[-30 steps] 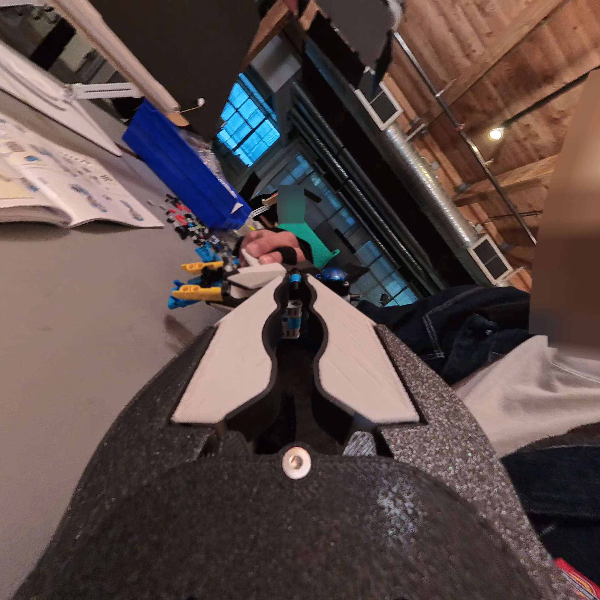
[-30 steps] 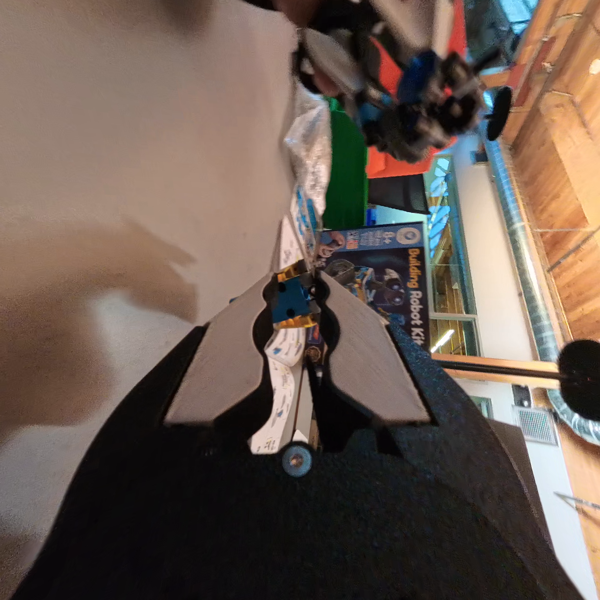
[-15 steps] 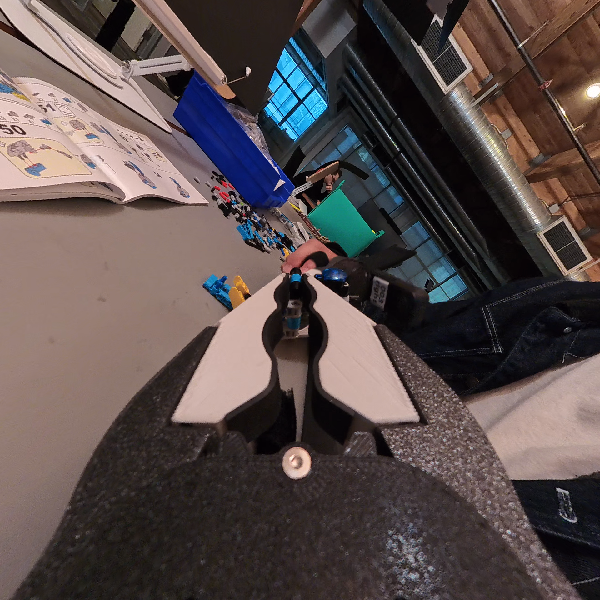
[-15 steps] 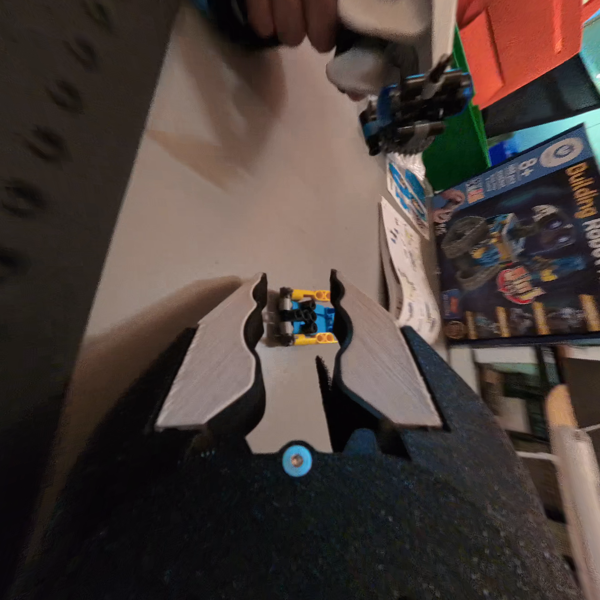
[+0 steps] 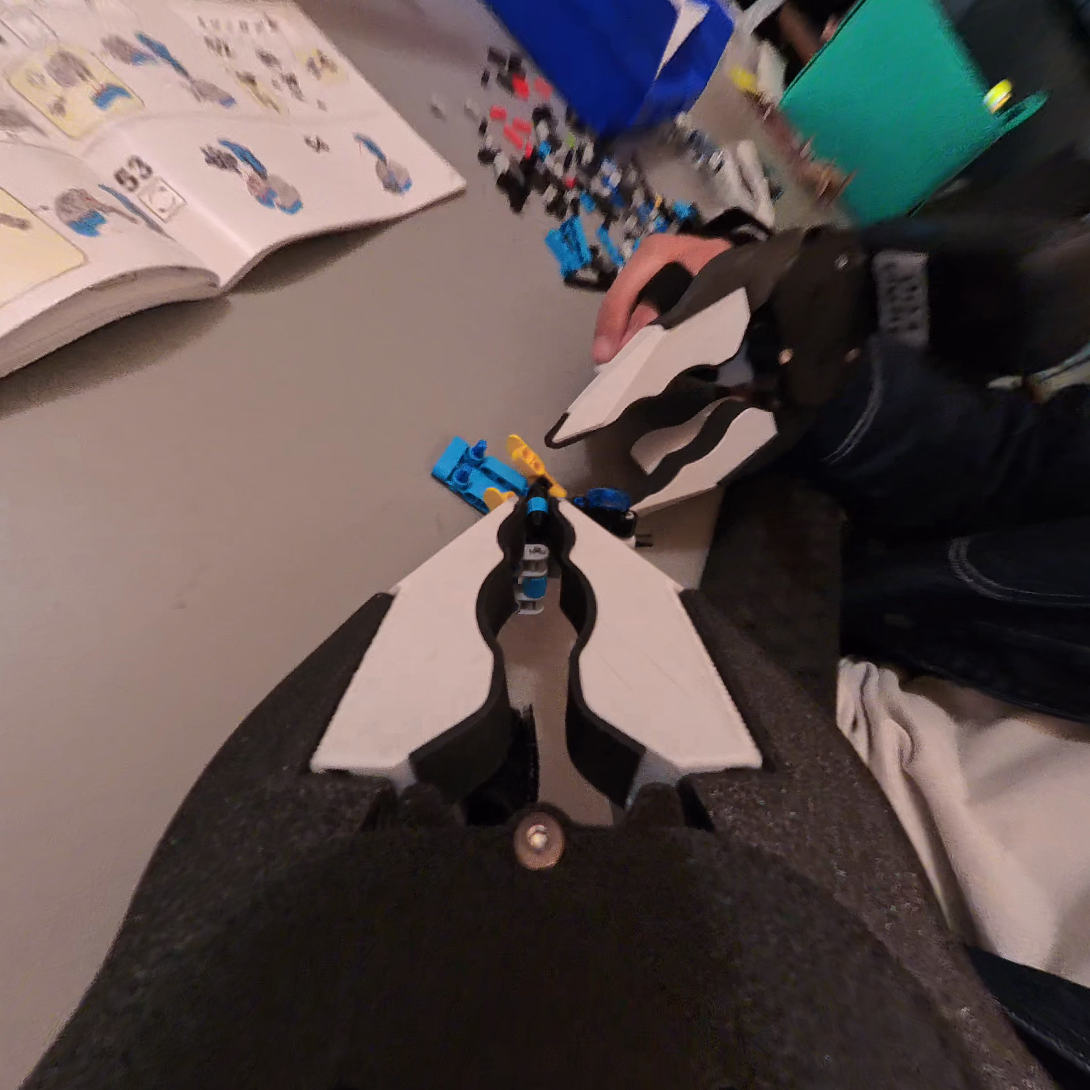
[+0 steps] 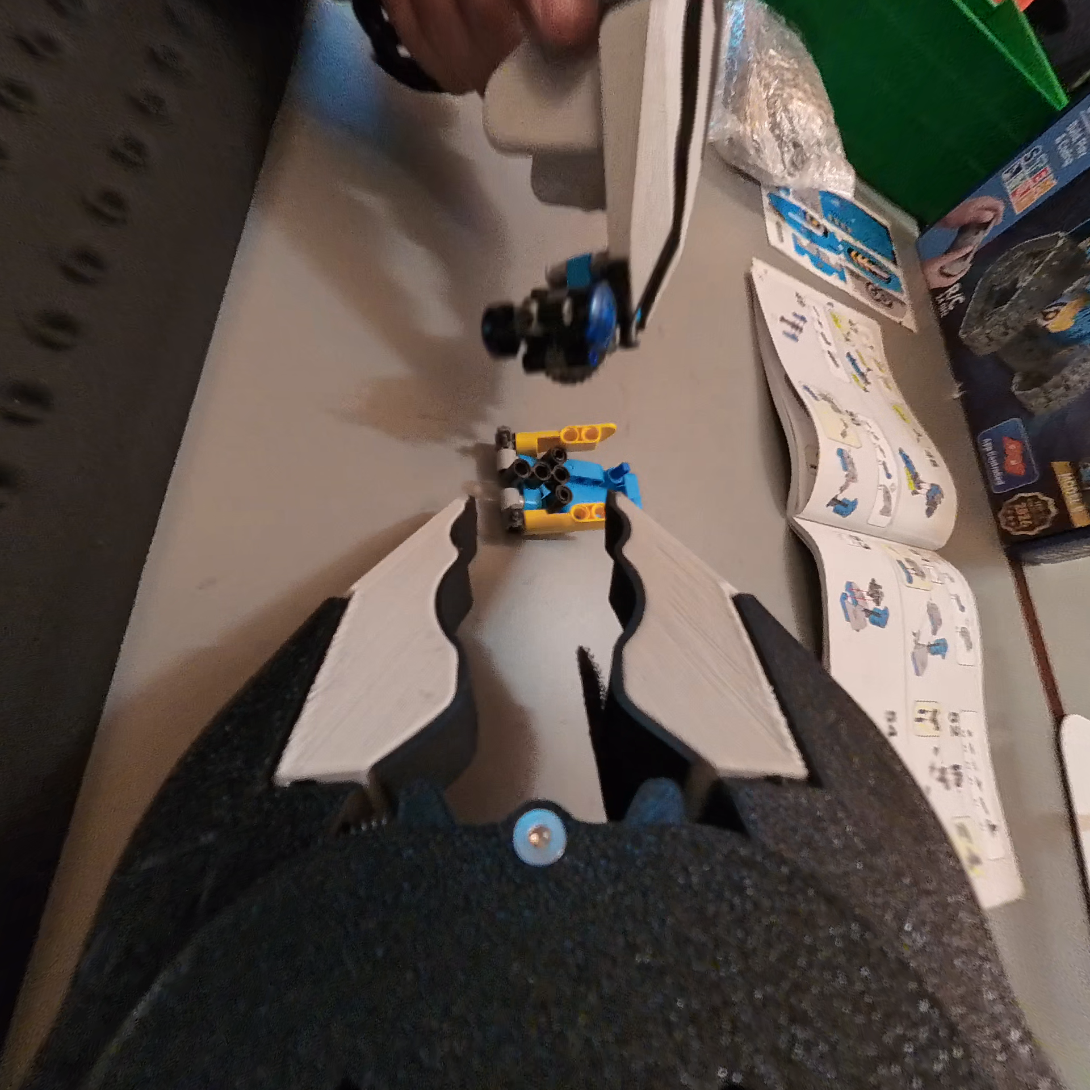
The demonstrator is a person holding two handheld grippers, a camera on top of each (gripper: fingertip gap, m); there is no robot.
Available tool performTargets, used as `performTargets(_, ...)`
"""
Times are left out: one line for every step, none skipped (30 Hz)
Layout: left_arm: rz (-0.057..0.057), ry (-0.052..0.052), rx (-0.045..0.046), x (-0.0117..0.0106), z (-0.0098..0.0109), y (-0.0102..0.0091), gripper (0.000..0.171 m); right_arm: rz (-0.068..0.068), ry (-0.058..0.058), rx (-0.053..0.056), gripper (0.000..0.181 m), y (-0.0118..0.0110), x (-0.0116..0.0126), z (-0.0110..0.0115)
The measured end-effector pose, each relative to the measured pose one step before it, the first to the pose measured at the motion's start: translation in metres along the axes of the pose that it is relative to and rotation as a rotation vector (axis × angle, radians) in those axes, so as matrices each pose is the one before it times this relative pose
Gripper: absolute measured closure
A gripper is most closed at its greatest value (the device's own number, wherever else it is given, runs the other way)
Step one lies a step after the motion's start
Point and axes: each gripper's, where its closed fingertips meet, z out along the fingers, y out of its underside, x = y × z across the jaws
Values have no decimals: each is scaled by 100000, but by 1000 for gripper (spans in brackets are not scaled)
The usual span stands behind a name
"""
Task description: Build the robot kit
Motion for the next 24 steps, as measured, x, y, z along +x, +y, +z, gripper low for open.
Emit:
performTargets(-1340, -1283, -3533, -389, 690, 221, 165, 2041, -2592, -610, 137, 195, -136, 175)
performTargets(-2326, 263, -1791, -306, 488, 92, 165, 1888, -1903, -1477, 137, 315, -5, 245)
performTargets(-3068, 1885, -209, -124, 359, -67, 165, 744, -1059, -1616, 135, 227, 6, 233)
performTargets(-3571, 1570, 2, -170, 264, -27, 165, -104, -1284, -907, 135, 87, -154, 168)
performTargets(-2399, 1095, -80, -152, 191, 37, 165, -62, 84, -1044, 135, 126, 32, 131)
performTargets(-1367, 472, -192, -128, 126, 103, 165, 652, -493, -292, 136, 43, -44, 45)
performTargets(-880, -58, 368, -134, -3, 48, 165, 1149, -449, -367, 136, 45, 5, 8)
performTargets(-653, -104, 161, -113, -68, 46, 165, 1120, -315, -248, 136, 46, -16, 21)
performTargets(-653, 13, -26, -92, -54, 39, 165, 977, -453, -68, 138, 26, -81, 16)
performTargets(-1084, 150, -98, -94, -32, 18, 165, 741, -484, -73, 140, 37, -121, 11)
performTargets(-1242, 368, -138, -69, 23, 8, 165, 782, -366, -31, 142, 31, -74, -3)
performTargets(-974, 170, -300, -83, 80, 12, 165, 724, -44, 82, 142, 14, -5, 16)
performTargets(-490, -183, -319, -94, 95, -17, 165, 745, -139, 204, 142, 22, -10, 0)
performTargets(-387, 78, -567, -40, 146, -11, 165, 1306, -330, 166, 143, 48, -26, -6)
performTargets(-586, -137, -529, -97, 122, -30, 165, 1616, -583, 53, 143, 43, -28, 12)
performTargets(-785, -207, -673, -139, 114, -38, 165, 1413, -565, 102, 144, 49, -25, 8)
performTargets(-1240, 43, -290, -172, 111, -70, 165, 1314, -575, 87, 145, 34, -38, 0)
performTargets(-1428, 202, -427, -199, 90, 1, 165, -69, 140, 79, 145, -13, 34, -5)
performTargets(-1249, 552, 145, -151, 91, -13, 165, -297, 266, -69, 145, -2, 6, 6)
performTargets(-486, 659, 514, -63, 61, 8, 165, 212, 33, -87, 145, -5, -10, -2)
performTargets(-286, 1258, 746, 62, -18, -19, 165, -168, 103, 32, 145, -8, -15, -7)
performTargets(1037, 2866, 1809, 395, -92, -189, 165, -891, 753, 60, 144, -40, 55, -31)
performTargets(1506, 2922, 2185, 493, -127, -204, 165, -2679, 2061, 132, 143, -148, 124, -121)
performTargets(188, 1077, 1411, 165, -160, -90, 165, -4300, 2219, 1891, 144, -383, -65, -269)
